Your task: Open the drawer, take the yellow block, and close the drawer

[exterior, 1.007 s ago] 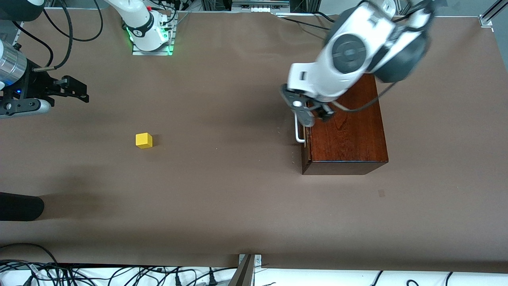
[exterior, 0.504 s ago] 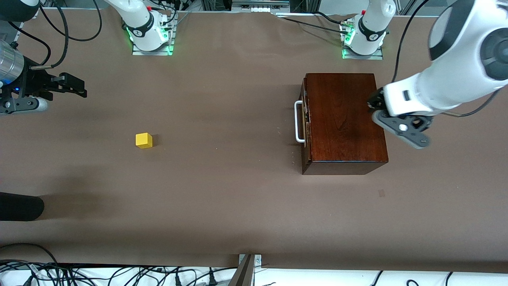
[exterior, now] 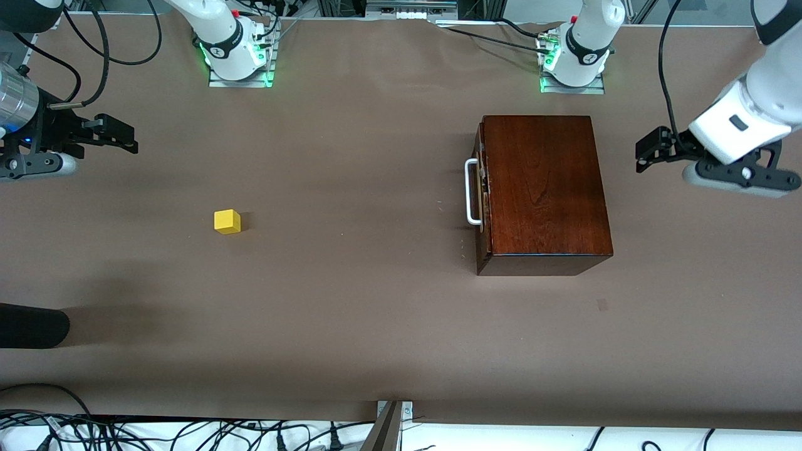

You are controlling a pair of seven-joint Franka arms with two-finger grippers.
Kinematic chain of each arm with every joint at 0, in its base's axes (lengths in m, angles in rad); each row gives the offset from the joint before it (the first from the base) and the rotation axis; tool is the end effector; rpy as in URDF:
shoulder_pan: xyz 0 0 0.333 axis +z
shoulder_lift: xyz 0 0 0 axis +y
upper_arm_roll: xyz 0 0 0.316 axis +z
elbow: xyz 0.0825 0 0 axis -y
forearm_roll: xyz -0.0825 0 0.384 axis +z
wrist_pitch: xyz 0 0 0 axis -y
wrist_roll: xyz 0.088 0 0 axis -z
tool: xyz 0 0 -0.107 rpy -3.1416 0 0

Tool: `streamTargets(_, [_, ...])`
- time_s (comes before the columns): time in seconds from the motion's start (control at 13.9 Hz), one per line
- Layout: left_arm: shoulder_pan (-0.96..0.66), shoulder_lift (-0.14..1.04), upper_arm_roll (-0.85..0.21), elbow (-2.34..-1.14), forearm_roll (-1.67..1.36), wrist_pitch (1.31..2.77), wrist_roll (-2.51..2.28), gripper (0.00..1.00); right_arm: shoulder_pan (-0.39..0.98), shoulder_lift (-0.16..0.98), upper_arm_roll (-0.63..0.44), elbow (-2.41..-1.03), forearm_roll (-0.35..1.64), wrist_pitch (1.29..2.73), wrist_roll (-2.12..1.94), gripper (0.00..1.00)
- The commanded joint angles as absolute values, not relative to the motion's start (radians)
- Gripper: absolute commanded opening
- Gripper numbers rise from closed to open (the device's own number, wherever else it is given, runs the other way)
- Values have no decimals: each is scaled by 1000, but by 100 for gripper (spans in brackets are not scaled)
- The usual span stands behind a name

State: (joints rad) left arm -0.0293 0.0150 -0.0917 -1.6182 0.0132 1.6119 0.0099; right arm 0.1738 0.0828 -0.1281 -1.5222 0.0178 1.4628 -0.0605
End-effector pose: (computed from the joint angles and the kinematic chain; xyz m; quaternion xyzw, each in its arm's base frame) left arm 0.5574 -0.0660 0.5973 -0.9978 0.0657 0.0103 0.0065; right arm 0.5659 0.0309 0.5924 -0.9961 -0.0531 0.0707 0.0041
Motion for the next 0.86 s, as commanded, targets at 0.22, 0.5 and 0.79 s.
streamTargets(0.22, [-68,-84,26,-1781,-6,1684,9,100,170,89,-126,-1499,25,1460,-49,100])
streamTargets(0.5, [-64,-83,23,-1773,-6,1635,9,100,170,89,-126,-1502,23,1511,-51,100])
streamTargets(0.79, [-69,-71,17,-1753,-5,1611,6,100,170,89,-127,-1502,25,1509,-51,100])
